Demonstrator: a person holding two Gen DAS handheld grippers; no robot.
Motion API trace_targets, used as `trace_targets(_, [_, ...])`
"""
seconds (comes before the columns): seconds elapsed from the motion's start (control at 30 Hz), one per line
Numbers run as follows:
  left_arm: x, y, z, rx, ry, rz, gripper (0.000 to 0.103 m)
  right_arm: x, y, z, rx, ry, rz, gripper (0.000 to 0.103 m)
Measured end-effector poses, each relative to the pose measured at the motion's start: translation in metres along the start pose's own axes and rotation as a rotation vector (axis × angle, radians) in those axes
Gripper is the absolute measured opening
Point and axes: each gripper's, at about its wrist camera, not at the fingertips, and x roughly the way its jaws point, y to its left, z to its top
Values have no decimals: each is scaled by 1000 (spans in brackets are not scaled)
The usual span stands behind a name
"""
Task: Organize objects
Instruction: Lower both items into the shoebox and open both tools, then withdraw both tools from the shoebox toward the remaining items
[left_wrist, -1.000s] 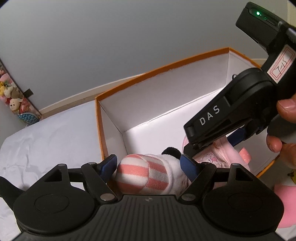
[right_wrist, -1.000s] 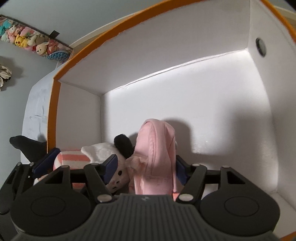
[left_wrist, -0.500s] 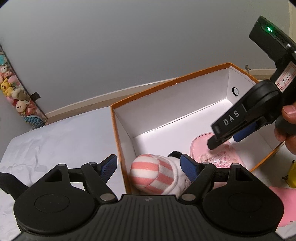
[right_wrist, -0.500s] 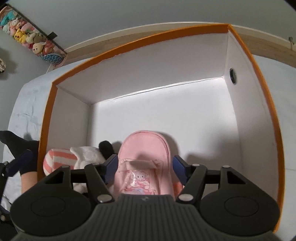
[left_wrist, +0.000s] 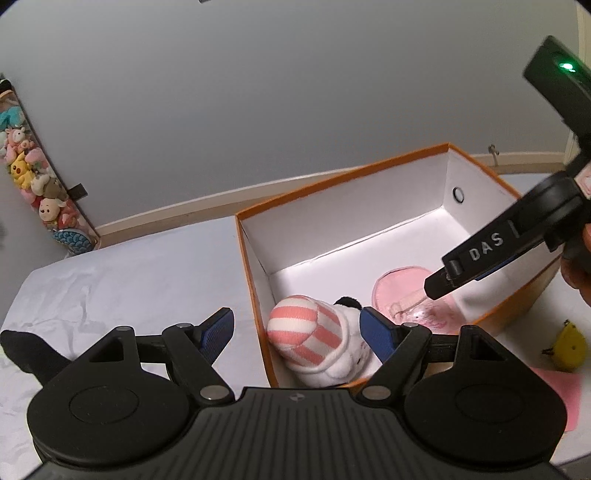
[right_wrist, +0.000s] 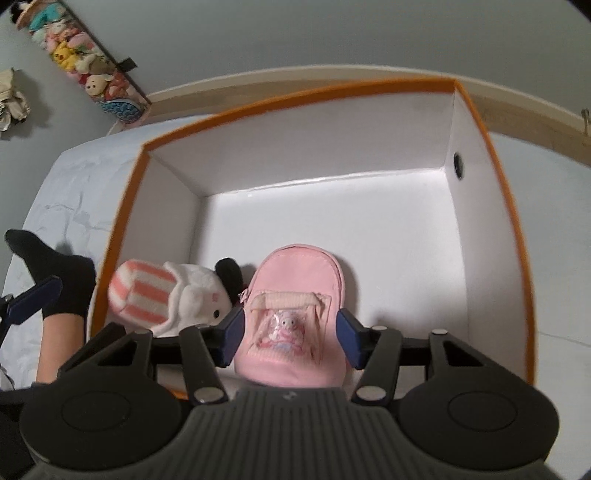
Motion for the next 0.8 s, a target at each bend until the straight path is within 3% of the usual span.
trace_targets(0.33, [-54, -8, -5, -8, -54, 11, 91, -75, 0, -45, -129, -120, -3, 60])
trace_targets(0.8, [-110, -26, -37, -41, -104, -14, 91, -165, -35, -113, -119, -300, 63, 64])
